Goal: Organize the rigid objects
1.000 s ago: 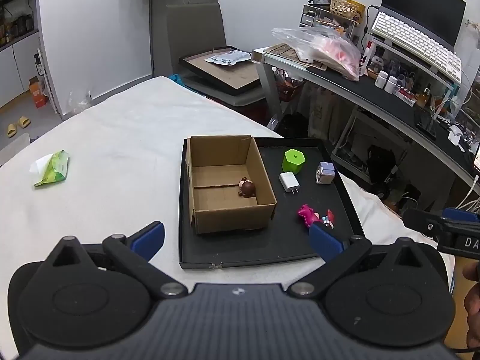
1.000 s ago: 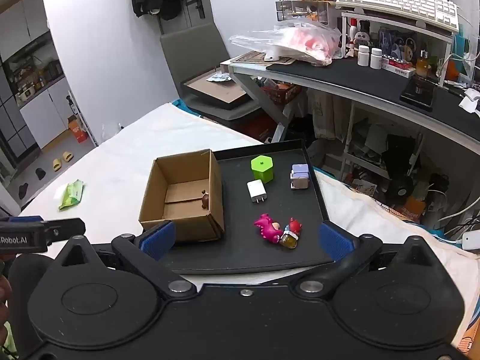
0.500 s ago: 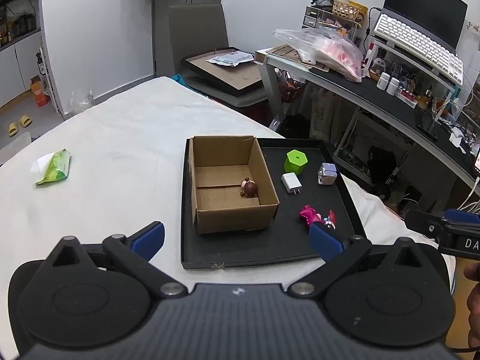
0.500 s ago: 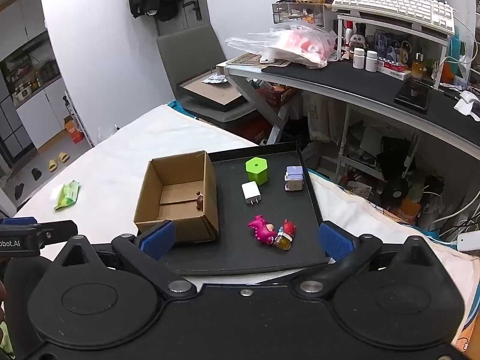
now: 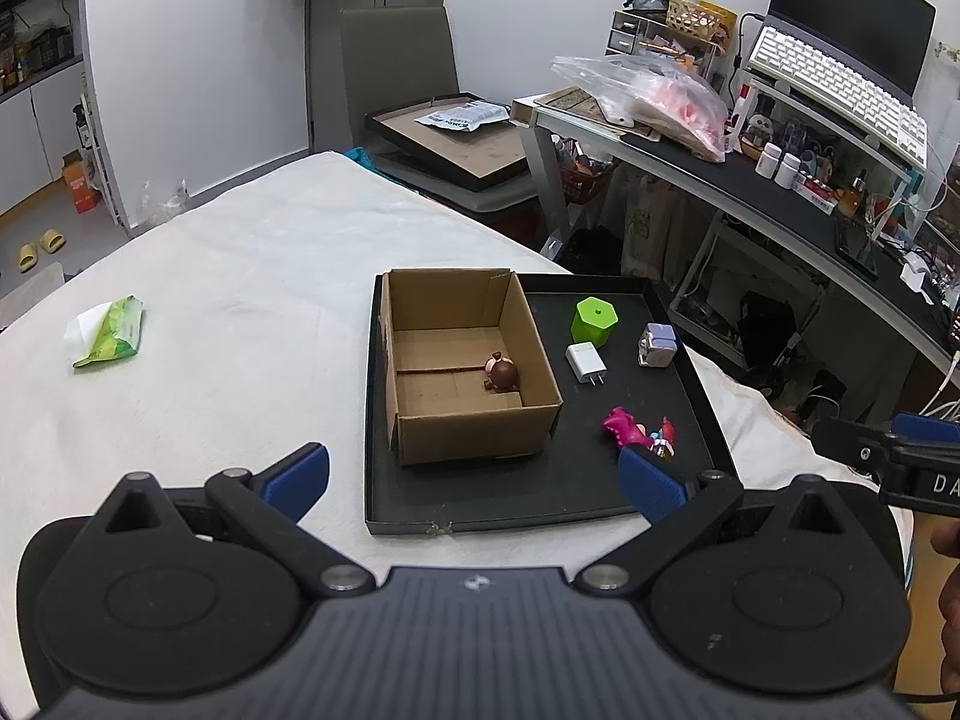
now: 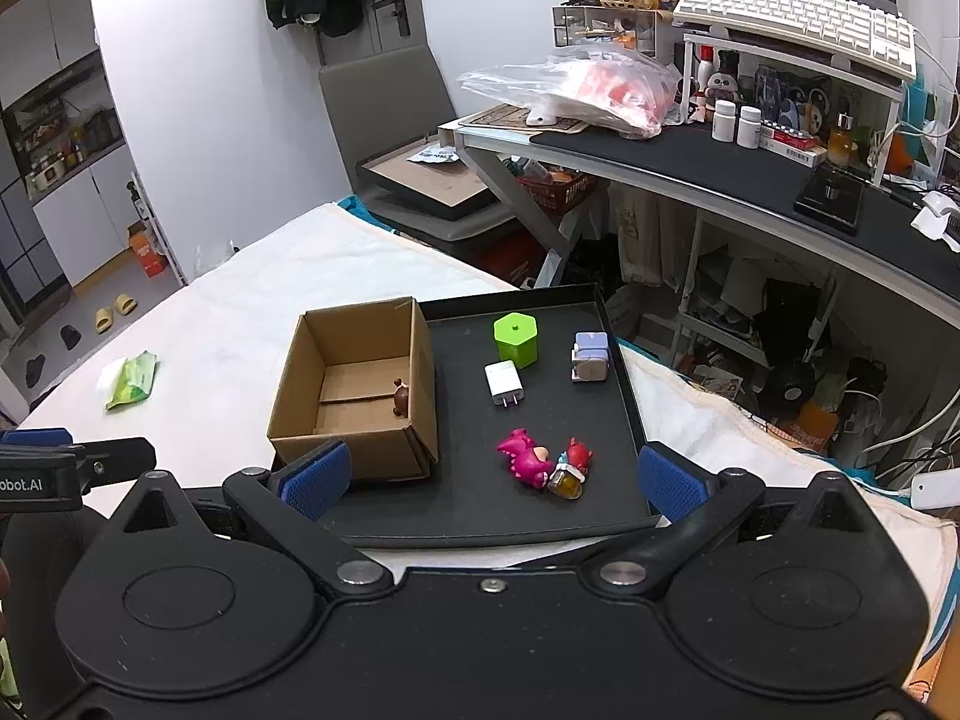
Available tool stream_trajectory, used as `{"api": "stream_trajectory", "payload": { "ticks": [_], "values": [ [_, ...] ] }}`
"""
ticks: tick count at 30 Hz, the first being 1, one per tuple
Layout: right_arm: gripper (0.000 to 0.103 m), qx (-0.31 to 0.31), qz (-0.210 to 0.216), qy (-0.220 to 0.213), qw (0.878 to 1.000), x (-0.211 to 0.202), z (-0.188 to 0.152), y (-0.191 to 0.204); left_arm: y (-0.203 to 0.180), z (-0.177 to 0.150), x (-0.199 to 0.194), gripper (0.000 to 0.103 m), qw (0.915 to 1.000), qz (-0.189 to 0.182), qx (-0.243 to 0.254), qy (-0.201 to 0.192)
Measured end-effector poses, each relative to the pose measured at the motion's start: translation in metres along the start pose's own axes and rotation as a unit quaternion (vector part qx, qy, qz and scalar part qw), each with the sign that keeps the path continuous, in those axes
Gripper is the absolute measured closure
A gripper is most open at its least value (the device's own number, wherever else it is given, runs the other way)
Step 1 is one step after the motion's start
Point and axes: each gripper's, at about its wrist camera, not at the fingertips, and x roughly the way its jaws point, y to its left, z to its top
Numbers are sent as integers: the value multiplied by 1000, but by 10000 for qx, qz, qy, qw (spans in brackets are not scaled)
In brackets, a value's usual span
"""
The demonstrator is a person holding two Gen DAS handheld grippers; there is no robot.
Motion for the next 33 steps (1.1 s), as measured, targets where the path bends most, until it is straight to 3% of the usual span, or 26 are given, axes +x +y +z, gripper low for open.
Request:
{"api": "stream_trajectory", "payload": {
  "ticks": [33],
  "values": [
    [0,-70,-17,-27,10000,-2,3,1,-1,2,0,1,10000,10,26,-8]
  ]
}}
